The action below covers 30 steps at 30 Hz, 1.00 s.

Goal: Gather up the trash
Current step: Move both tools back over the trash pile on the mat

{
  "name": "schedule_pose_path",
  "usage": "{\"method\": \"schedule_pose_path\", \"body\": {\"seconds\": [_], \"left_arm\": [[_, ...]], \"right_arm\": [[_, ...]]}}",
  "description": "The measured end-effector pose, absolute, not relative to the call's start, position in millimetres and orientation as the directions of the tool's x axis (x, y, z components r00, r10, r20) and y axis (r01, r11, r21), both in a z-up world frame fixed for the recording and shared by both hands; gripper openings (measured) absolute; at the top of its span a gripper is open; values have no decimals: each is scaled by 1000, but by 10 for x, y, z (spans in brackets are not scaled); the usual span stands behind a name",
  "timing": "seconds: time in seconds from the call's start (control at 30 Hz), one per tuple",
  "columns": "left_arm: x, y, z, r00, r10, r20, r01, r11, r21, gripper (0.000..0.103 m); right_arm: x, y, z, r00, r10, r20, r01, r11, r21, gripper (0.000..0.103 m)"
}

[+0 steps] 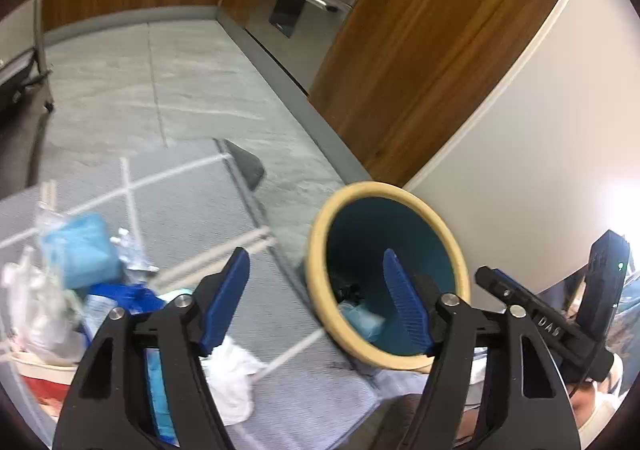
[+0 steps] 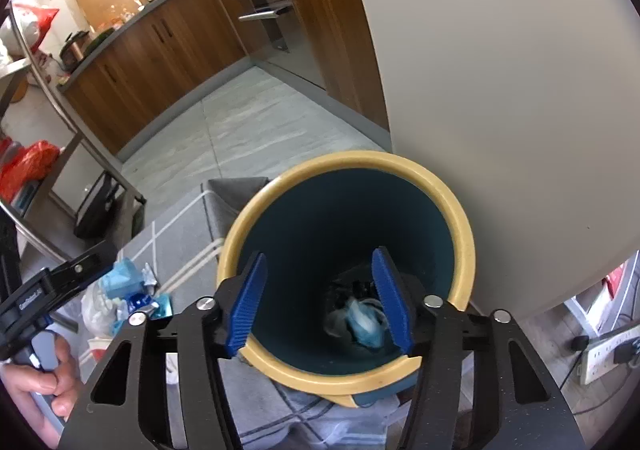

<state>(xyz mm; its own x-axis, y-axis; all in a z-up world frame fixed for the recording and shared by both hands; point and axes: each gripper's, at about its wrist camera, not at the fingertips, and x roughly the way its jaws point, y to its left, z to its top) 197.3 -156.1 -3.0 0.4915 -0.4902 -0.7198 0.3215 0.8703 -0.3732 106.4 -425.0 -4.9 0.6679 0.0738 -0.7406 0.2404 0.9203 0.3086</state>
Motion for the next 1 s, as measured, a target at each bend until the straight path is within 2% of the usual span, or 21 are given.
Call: {"method": "schedule_pose_path", "body": {"seconds": [0.3,0.53,0.77,1.0], "left_arm": [[1849,-949,188,584,-389,-712,252,921,-296,76],[1729,-233,294,637,-287,-715,113,953,-281,78],[1671,394,162,628,-188,-755,-35,963,-269,79],[1660,670,-68,577,-172,-798,-91,958,-273,79]], "right_arm": [[1131,-3982,27,687,122,-717,174,930,325,64],[1201,-3665,64,681,172,-712,102,940,325,67],[1255,-3430,62,667,210,-715,49,945,323,67],[1285,-3172,12,640,253,-725,-10,947,322,67]]}}
